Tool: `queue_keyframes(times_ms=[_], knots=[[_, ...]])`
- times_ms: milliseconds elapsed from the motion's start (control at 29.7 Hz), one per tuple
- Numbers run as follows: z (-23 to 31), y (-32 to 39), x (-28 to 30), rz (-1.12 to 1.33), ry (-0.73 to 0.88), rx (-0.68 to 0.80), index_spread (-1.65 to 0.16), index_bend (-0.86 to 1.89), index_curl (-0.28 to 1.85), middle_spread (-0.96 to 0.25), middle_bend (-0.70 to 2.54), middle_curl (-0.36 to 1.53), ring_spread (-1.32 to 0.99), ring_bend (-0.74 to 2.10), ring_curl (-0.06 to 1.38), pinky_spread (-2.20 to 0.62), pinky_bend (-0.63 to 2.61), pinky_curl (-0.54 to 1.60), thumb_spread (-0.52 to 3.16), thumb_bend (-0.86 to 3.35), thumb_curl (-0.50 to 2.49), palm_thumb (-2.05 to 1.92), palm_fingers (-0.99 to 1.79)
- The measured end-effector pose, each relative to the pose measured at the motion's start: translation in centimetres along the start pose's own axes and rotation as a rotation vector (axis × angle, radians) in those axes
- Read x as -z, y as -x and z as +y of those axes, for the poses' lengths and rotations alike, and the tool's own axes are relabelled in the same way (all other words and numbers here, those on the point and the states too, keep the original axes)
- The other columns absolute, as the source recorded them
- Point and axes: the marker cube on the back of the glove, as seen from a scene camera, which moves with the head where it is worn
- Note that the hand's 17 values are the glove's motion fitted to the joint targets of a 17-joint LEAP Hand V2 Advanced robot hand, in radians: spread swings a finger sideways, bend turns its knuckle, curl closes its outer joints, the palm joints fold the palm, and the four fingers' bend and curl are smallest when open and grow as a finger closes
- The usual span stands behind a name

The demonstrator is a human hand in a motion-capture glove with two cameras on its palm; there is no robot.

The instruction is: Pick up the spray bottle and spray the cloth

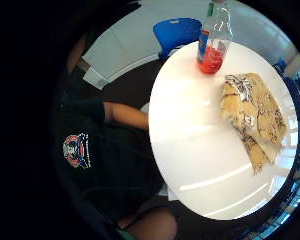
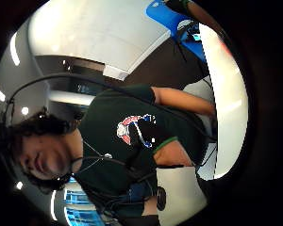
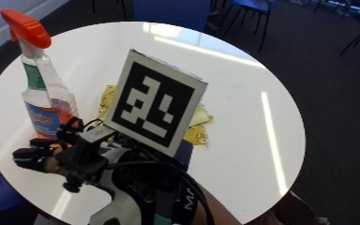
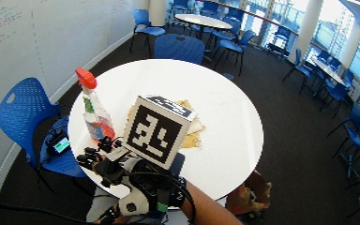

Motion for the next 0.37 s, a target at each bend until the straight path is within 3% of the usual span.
queue_keyframes(times_ms=[371], knots=[[-0.12, -0.08, -0.36, 0.001, 0.013, 0.001, -0.46, 0.27, 0.38, -0.11, 0.33, 0.35, -0.04, 0.17, 0.20, 0.19, 0.15, 0.25, 0.94, -0.03, 0.34, 0.54, 0.24]])
